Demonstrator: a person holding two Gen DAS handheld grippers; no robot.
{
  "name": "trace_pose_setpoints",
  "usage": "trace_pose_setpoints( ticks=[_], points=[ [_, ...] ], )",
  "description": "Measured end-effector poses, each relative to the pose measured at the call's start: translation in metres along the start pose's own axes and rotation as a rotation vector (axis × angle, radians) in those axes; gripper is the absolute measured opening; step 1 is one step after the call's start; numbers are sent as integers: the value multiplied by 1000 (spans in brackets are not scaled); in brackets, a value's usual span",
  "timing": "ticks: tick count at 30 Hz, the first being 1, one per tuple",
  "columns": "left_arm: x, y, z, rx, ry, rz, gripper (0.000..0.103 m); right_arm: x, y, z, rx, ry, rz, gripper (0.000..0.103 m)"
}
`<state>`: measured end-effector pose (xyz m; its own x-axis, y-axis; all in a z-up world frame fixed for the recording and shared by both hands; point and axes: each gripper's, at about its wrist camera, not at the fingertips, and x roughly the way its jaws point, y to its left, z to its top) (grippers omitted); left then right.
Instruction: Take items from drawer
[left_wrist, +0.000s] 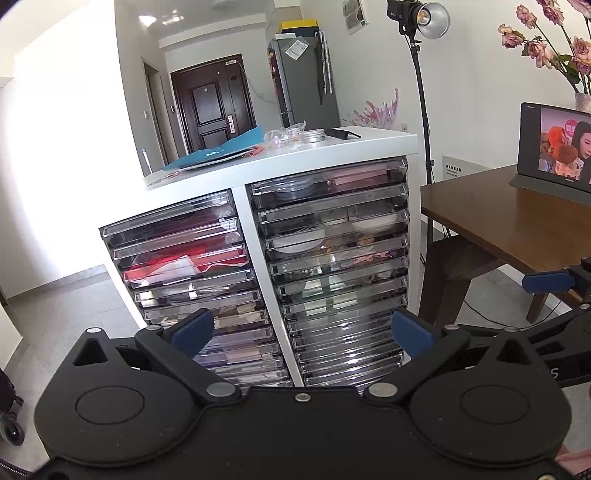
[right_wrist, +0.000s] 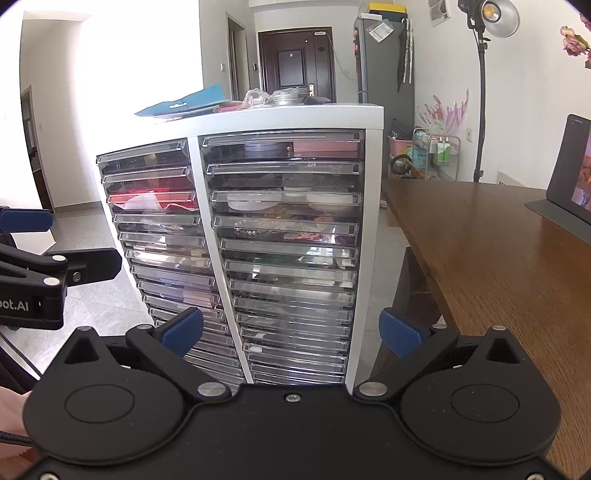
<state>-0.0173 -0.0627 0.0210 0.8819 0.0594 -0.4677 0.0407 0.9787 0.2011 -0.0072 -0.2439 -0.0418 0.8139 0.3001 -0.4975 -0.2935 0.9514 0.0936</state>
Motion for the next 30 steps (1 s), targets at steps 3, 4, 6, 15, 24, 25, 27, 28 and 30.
trace_pose_setpoints(
  ticks=[3,4,6,15,24,25,27,28,30],
  points=[
    [0,-1,0,3,0,0,103,0,0,-1,-2,2,1,103],
    [0,-1,-1,5,-1,-1,103,1,0,-1,-2,4,2,103],
    [0,-2,-1,9,0,-3,103,1,0,-2,-1,7,3,103],
    [0,-3,-3,15,2,-3,103,1,0,-2,-2,4,3,103],
    [1,-3,-5,12,11,4,103,1,0,-3,-7,6,2,103],
    [1,-3,-5,12,9,4,103,1,0,-3,-7,6,2,103],
    [1,-3,-5,10,8,9,103,1,0,-3,-7,6,2,103],
    [1,-3,-5,8,8,12,103,1,0,-3,-7,6,2,103],
    [2,-2,-5,0,11,22,103,1,0,-4,-8,6,2,103]
  ],
)
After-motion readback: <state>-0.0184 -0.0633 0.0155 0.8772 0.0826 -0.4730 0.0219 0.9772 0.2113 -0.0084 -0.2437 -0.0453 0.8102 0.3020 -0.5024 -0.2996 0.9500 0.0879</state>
